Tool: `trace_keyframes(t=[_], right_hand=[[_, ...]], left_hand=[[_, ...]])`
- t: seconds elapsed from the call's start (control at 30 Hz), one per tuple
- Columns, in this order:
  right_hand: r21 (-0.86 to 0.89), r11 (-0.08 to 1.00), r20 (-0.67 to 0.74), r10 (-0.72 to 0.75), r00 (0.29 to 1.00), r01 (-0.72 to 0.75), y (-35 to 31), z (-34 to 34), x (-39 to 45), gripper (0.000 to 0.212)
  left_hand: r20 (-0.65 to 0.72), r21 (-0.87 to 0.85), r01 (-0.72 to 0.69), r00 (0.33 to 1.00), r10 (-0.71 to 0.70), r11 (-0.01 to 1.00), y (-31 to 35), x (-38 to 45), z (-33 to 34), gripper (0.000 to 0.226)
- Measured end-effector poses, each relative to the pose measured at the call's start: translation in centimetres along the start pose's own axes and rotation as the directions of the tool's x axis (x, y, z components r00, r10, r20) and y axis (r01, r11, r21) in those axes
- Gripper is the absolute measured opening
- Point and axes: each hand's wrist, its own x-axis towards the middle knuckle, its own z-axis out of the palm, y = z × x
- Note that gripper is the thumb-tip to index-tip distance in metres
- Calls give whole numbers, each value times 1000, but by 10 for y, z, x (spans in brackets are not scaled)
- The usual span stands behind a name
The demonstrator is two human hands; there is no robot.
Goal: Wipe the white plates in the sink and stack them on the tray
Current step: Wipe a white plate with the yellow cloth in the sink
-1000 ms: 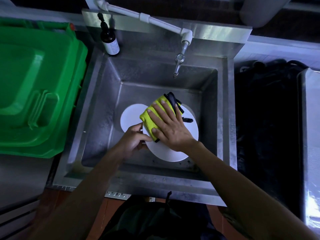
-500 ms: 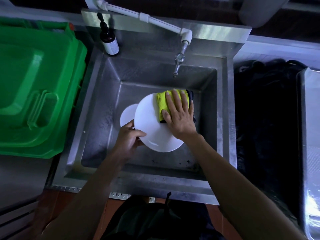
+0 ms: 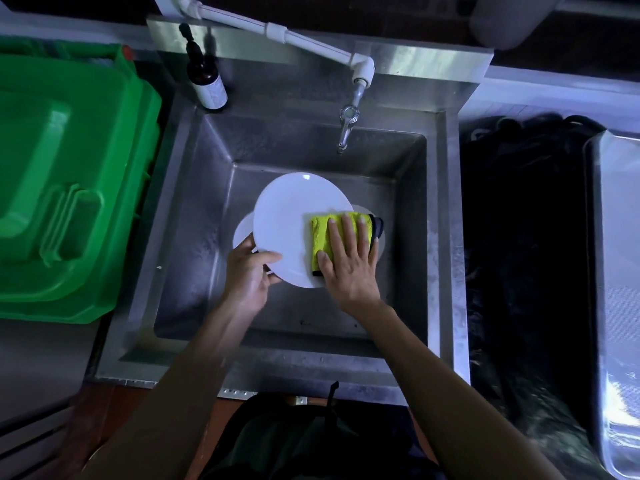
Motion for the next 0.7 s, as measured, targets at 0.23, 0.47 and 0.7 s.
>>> trace_keyframes(t=[0.23, 0.47, 0.7], right_hand=[[11, 1000, 40, 7, 999, -7, -22, 16, -20, 65], [118, 993, 45, -2, 999, -3, -58, 23, -27, 71], [117, 993, -30, 1, 1000, 2, -45, 20, -32, 65]], left_hand=[[-36, -49, 7, 999, -9, 999, -1, 6, 5, 42], [-72, -69, -14, 997, 9, 997, 1, 7, 14, 17], [-58, -59, -26, 998, 22, 998, 5, 6, 9, 23]])
